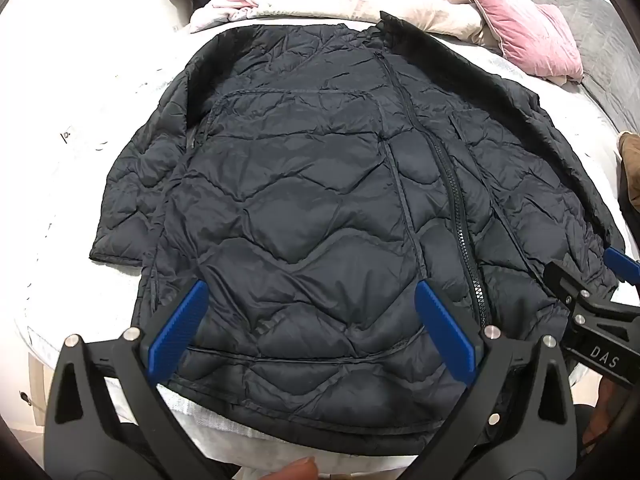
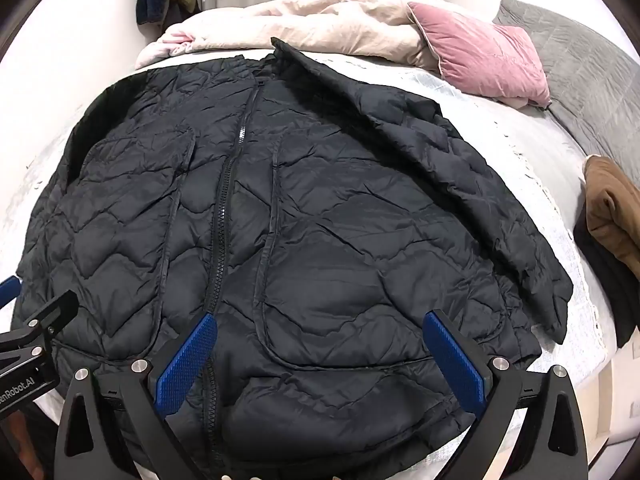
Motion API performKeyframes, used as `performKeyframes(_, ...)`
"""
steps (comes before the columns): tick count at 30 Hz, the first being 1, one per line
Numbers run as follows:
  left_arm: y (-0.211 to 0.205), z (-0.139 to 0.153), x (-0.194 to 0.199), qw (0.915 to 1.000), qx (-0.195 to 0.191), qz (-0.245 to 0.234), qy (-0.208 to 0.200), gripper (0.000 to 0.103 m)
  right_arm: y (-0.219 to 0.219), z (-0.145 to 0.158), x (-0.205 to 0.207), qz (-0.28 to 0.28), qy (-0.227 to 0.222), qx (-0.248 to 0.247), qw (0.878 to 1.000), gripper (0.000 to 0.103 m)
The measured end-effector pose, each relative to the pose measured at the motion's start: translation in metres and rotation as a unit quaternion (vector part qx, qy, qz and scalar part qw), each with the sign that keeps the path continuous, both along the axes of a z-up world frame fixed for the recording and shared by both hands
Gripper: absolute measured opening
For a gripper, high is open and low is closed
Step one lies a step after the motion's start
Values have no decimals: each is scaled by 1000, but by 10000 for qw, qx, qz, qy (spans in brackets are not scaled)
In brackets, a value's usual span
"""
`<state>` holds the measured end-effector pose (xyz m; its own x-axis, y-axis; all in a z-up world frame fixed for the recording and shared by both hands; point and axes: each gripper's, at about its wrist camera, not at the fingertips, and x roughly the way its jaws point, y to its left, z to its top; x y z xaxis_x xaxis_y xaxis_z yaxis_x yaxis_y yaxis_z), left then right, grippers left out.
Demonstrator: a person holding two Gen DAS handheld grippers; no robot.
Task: Fold large clothes
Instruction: 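Position both grippers open over the hem of the black puffer jacket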
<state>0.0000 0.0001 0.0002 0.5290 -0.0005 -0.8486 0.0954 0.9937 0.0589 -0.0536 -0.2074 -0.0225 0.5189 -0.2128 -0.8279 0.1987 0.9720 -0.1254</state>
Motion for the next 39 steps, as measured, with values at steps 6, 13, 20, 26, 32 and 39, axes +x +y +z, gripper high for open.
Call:
performKeyframes(6, 1, 2, 0, 10000, -38, 2, -22, 102, 0, 0, 0, 6, 2, -3, 10000, 103)
performKeyframes(13, 0, 1, 1, 10000, -12, -10, -14, 102, -1, -1, -1, 3, 10, -6, 10000, 103)
performKeyframes(20, 0, 1, 1, 10000, -10, -8, -14, 102, -3, -2, 0, 2, 34, -8, 10000, 103)
performKeyframes(26, 0, 1, 1, 10000, -8, -10, -10, 102, -3, -2, 0, 1, 34, -7, 10000, 103)
performKeyframes(32, 1, 2, 0, 10000, -6, -1, -16, 102, -3, -2, 0, -1, 36, -11, 10000, 103)
performKeyframes(39, 7, 7, 0, 10000, 17, 0, -10, 102, -3, -2, -1, -3, 34, -13, 10000, 103)
